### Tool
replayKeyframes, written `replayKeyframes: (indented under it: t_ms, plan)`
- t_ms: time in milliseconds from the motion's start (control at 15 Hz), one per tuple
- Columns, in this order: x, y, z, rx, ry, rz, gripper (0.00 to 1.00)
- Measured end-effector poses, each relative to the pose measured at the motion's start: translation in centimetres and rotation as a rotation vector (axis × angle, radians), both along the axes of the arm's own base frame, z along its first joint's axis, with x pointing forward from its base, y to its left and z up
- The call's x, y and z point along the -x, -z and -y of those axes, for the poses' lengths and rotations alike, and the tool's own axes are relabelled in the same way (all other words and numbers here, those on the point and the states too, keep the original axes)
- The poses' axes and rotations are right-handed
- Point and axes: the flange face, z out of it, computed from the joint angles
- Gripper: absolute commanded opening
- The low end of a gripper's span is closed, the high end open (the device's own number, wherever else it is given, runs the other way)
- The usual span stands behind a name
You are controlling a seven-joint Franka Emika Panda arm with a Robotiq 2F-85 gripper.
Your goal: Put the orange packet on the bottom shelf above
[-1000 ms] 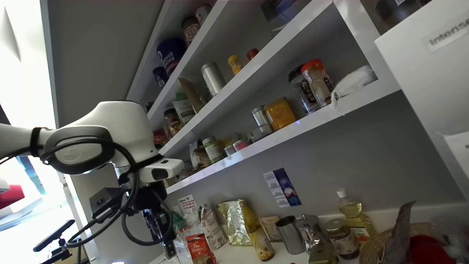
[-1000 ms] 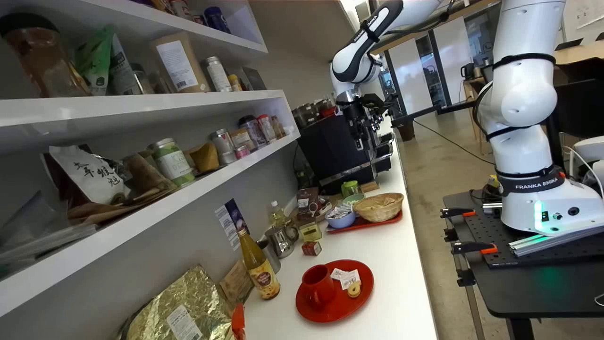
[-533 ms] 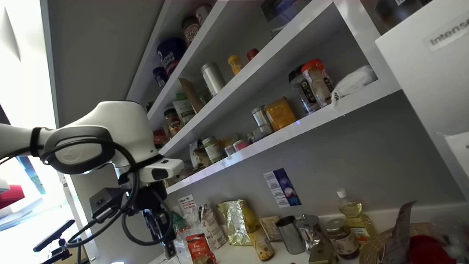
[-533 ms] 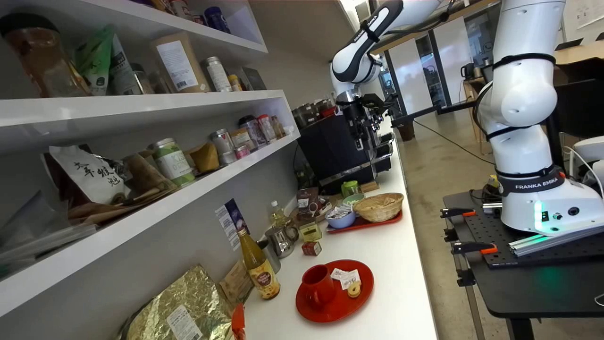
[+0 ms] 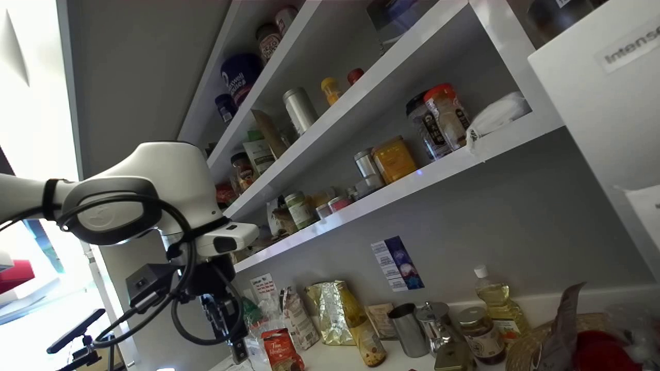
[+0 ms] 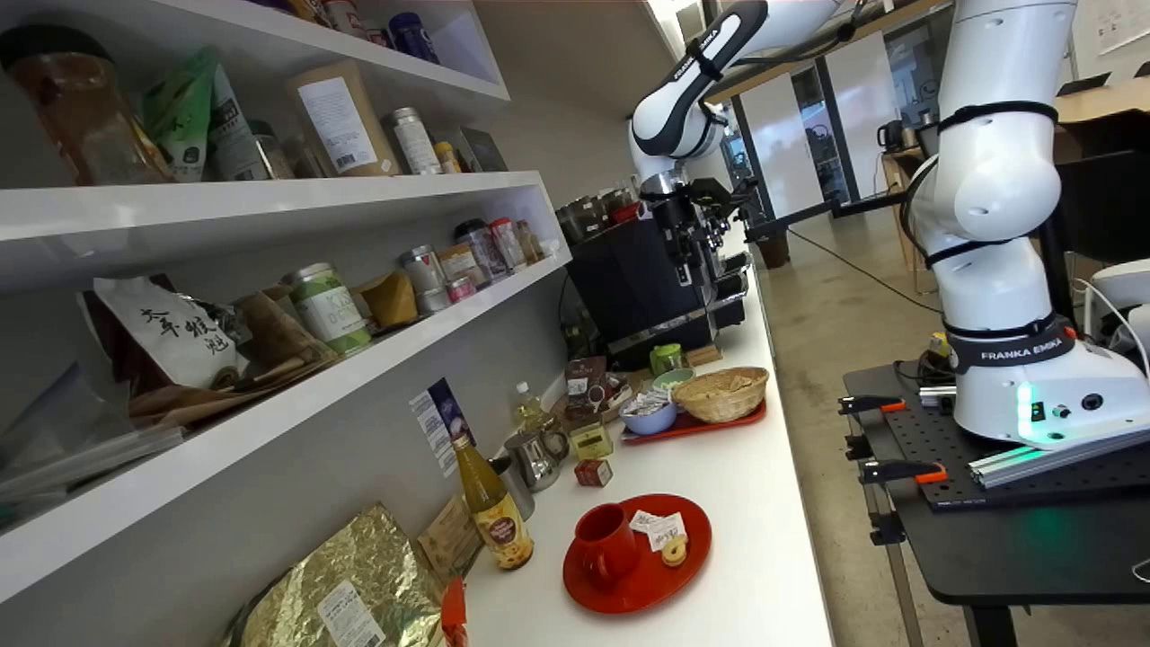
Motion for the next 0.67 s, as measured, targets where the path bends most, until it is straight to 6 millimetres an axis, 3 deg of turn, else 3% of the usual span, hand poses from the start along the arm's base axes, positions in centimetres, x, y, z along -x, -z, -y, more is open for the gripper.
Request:
replayKeyframes:
  t_ms: [667]
  plan:
    - [-0.29, 0.19, -0.58, 0.018, -0.007, 0.013, 1.0]
